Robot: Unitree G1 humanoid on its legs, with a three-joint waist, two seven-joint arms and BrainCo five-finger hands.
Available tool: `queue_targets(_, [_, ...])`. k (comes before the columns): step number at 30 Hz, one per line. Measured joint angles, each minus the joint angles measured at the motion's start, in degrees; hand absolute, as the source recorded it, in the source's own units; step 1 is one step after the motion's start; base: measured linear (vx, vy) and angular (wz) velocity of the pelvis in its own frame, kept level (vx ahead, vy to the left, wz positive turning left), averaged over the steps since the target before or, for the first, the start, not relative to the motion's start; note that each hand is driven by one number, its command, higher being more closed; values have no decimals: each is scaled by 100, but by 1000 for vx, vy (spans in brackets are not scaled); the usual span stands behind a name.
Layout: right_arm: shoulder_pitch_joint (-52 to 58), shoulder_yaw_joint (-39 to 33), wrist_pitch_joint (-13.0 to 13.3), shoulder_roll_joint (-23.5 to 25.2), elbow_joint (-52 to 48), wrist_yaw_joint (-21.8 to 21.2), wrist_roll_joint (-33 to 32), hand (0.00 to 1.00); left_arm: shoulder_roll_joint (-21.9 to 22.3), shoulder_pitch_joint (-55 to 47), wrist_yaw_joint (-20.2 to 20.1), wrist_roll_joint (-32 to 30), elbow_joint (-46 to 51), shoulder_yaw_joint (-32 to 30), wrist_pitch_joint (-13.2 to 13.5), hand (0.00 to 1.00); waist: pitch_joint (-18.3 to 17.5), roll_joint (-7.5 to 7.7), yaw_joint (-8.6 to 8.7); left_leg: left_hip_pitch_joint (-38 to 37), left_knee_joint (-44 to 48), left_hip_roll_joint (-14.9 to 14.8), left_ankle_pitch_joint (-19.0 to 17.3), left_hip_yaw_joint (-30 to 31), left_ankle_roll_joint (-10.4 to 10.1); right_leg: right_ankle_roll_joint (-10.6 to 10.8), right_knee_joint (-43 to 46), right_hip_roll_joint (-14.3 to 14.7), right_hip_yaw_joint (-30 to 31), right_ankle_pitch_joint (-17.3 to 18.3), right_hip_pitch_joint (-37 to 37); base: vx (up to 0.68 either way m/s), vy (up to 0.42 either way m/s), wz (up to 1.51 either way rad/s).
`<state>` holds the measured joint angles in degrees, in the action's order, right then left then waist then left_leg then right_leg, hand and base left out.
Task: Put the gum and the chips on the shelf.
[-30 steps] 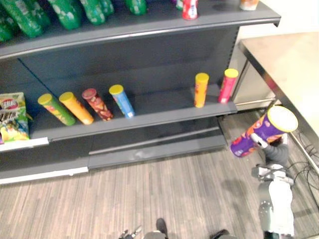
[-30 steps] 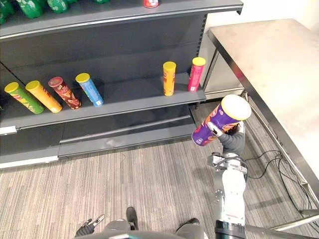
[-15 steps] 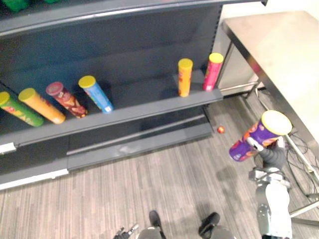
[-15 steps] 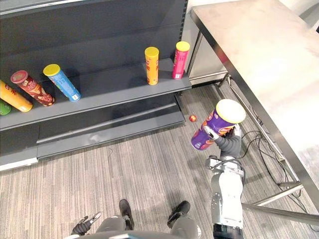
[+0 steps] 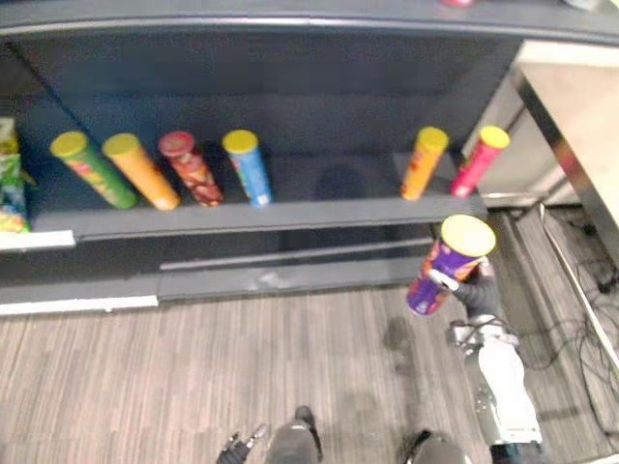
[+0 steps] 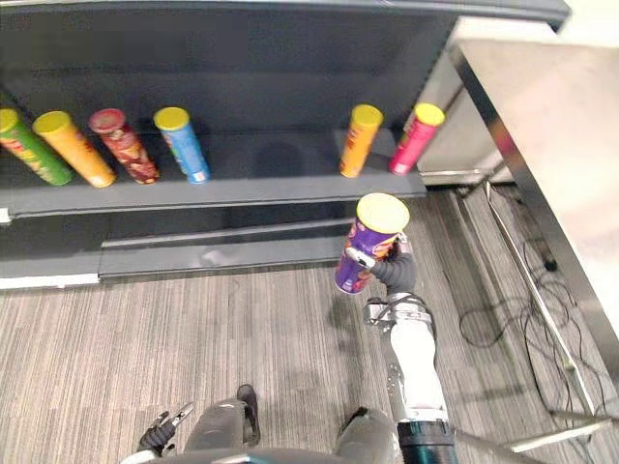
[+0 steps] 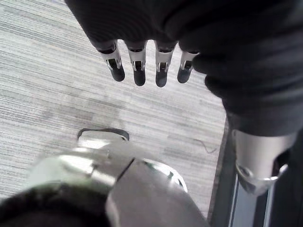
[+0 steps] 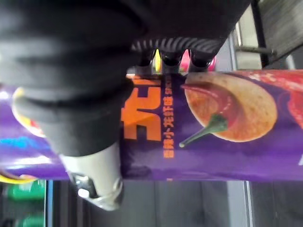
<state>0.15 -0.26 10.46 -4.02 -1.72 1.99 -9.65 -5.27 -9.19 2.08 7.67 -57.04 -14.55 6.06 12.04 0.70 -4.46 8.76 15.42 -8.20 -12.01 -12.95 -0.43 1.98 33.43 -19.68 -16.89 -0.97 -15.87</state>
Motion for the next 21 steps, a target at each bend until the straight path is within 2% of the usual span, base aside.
queue_targets(2, [-77,124,2,2,0,-33,59,100,-9,-12,22,-2,-21,0,2,0,5,17,1,-257,-222,129,48,237,23,-32,-166,402,352,478,-82,236,46,97])
queue_targets(5, [-240,188,11,-2,1,-102,67,100,4,20,26,-3,-182,6,2,0,33,36,110,-636,-422,318,48,689,16,14,-952,847,527,487,-221,282,-48,104])
queue_targets(6, [-319,186,15,-9,1,-114,65,100,4,75,40,-3,-238,7,1,0,53,53,142,-699,-438,318,25,887,-24,141,-1378,1054,800,400,-324,352,-164,118])
queue_targets(8, [-344,184,21,-10,-3,-114,60,100,5,86,39,1,-260,4,1,0,82,67,149,-792,-421,326,-54,1054,-157,346,-1959,1192,1239,215,-358,309,-196,87])
queue_targets(9, [-328,195,21,4,-4,-117,57,100,-17,80,34,3,-313,-13,3,0,62,197,152,-906,-400,391,-153,1135,-313,358,-2234,1176,1576,-175,-327,341,-294,91])
queue_targets(10, [-296,212,24,2,-21,-117,40,100,-113,85,29,6,-370,-69,3,0,94,305,219,-1004,-330,463,-261,1244,-469,428,-2181,1102,1765,-338,-284,339,-301,76])
queue_targets(11, [-342,243,4,-66,7,-122,6,100,-17,101,36,9,-442,-123,-2,0,87,110,196,-998,-265,257,-338,1293,-534,354,-1920,1265,1623,-219,-302,291,-310,58])
queue_targets(13, [-246,232,11,-50,-160,-128,-155,100,114,77,15,14,-461,-312,0,0,80,-37,278,-976,-299,-142,-208,1381,-737,110,-1862,1524,1269,84,-218,243,-290,34])
queue_targets(15, [-126,126,15,-42,-250,-129,-280,100,124,82,7,25,-459,-393,-2,0,78,-36,313,-914,-335,-284,-73,1526,-862,10,-1676,1578,1033,306,-202,152,-229,58])
queue_targets(16, [-4,19,37,-24,-323,-124,-391,100,117,87,8,52,-452,-416,0,0,73,-26,351,-889,-336,-307,43,1705,-876,-50,-1514,1543,794,490,-176,151,-253,88])
queue_targets(18, [95,-44,47,-1,-441,-128,-446,100,114,106,12,80,-452,-472,-5,0,63,-11,407,-790,-443,-328,319,1841,-917,-131,-1418,1457,521,640,-169,95,-219,88])
queue_targets(20, [133,-46,103,6,-483,-130,-503,100,121,104,23,72,-454,-503,-30,0,63,-13,442,-756,-715,-345,678,1755,-902,-172,-1520,1385,273,666,-105,48,-172,75])
queue_targets(21, [173,-49,116,7,-486,-129,-511,100,120,105,27,65,-450,-501,-40,0,61,-14,443,-774,-867,-360,874,1501,-873,-178,-1601,1351,144,668,-42,16,-103,54])
